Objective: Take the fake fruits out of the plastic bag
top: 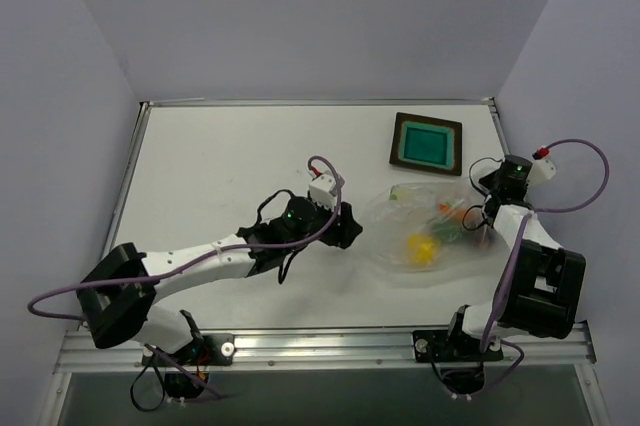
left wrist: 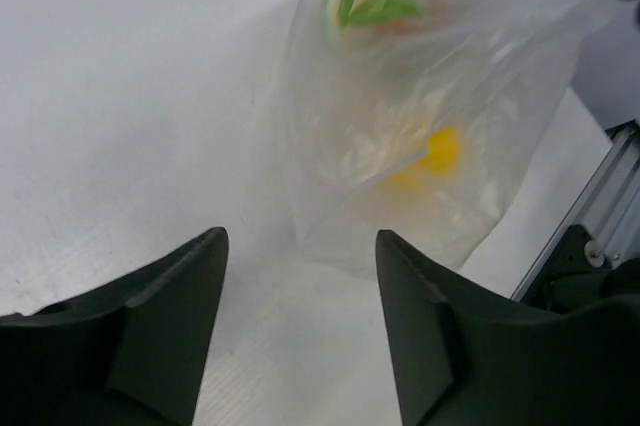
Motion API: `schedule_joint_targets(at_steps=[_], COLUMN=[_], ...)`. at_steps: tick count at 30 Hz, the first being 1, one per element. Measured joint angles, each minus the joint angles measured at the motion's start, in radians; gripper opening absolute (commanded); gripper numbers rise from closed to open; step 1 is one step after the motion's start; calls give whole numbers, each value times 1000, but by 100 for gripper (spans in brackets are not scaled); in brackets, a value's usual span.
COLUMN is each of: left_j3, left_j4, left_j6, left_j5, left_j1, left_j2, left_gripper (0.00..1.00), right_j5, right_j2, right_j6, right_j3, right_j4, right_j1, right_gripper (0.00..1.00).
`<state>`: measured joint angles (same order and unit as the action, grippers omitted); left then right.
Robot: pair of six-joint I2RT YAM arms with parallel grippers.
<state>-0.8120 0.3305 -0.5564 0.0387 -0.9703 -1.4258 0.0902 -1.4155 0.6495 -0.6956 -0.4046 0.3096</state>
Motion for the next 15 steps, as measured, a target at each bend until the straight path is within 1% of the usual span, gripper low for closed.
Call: schedule_joint_targets(at_steps=[1,2,4,7,10,11,12,13,14,15], left_j3=[-32,-73,-171,-344,-500,-550,-596,-637,-680,-730], left_j4=[-26,-54,-103,-178,-254,-275,-293,-310,-340,-370], left_j6=[10,21,44,84,127,139,152,163,174,188], left_j5=[-14,-28,-53,-85,-111,-117,-119,-121,-127,-138], left_j1=[-4,-9,-24,-67,-140,-164,-187,-205,-222,-237], left_j2=[28,51,79,73,18,-14,-50,-87,-131,-185], left_gripper=[65,66,65,62,47,44,47,52,59,74], right_j5=[-1,-2,-3,-13,-31,-38,-46,-56,-69,-80], right_j2=[12,23,42,63,72,75,77,79,81,84], right_j6=[-3,-5,-8,-7,-2,2,5,9,13,16], right_j3=[0,0,0,0,0,0,0,0,1,2], right_j4=[2,3,4,5,5,5,5,4,4,4], right_j1=[0,0,-3,-3,-3,-3,-3,-3,-3,-3], right_gripper=[5,5,5,5,5,5,5,5,5,5])
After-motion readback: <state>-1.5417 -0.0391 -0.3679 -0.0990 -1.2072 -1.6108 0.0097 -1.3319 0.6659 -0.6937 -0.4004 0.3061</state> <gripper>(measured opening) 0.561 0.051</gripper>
